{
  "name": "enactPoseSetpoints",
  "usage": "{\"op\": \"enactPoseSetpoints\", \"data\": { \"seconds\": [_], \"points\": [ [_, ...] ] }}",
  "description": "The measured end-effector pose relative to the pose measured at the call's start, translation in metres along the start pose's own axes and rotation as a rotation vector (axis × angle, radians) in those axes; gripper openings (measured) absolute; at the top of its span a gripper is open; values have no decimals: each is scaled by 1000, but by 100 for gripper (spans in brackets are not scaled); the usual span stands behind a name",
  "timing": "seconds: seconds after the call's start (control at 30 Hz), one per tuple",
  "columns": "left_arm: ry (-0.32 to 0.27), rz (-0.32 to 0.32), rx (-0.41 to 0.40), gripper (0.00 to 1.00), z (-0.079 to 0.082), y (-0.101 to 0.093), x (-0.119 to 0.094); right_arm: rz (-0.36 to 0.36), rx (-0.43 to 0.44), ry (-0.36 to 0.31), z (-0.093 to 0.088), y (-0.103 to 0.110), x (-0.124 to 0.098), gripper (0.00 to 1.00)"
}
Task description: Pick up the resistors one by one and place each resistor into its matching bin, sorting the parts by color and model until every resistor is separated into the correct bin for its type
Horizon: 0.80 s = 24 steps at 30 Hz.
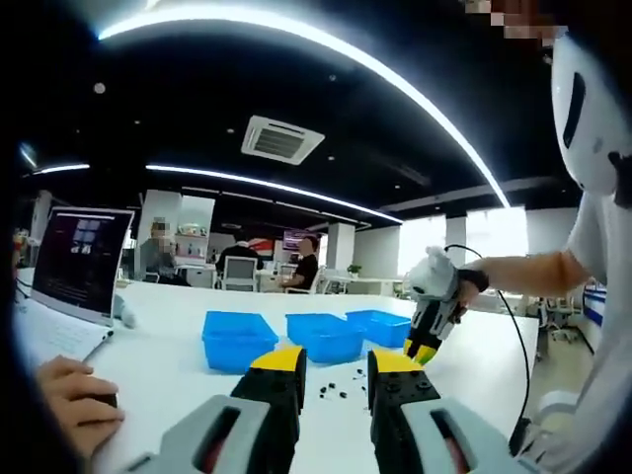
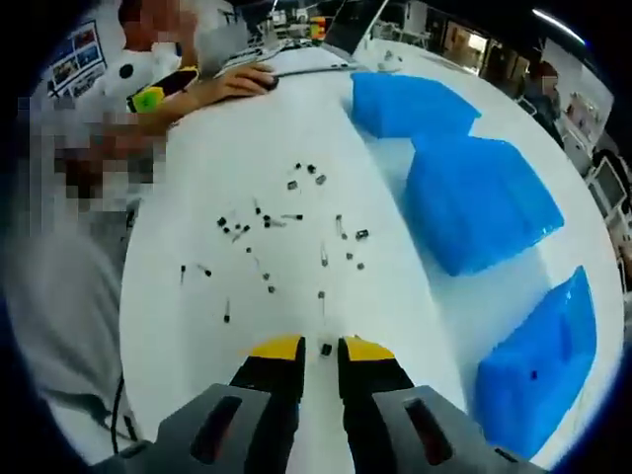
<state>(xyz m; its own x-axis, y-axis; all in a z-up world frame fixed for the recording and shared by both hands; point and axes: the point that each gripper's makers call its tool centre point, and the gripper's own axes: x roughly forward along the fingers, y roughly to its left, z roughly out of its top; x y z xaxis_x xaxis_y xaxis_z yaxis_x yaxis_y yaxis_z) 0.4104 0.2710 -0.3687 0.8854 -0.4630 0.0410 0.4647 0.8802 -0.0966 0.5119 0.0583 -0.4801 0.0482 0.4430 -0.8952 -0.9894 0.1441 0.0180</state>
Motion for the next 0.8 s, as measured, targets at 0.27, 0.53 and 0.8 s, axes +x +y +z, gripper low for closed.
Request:
{"op": "enactPoseSetpoints", "data": {
  "seconds": [0.27, 0.53, 0.8],
  "points": [
    [18, -11, -4, 27, -4, 2, 3, -14, -20, 3, -2, -3, 1, 7],
    [7, -10, -8, 27, -1, 2, 4, -15, -59, 11, 0, -3, 1, 6],
    [5, -7, -4, 27, 1, 2, 4, -27, -87, -57, 9, 1, -6, 6]
  ]
}}
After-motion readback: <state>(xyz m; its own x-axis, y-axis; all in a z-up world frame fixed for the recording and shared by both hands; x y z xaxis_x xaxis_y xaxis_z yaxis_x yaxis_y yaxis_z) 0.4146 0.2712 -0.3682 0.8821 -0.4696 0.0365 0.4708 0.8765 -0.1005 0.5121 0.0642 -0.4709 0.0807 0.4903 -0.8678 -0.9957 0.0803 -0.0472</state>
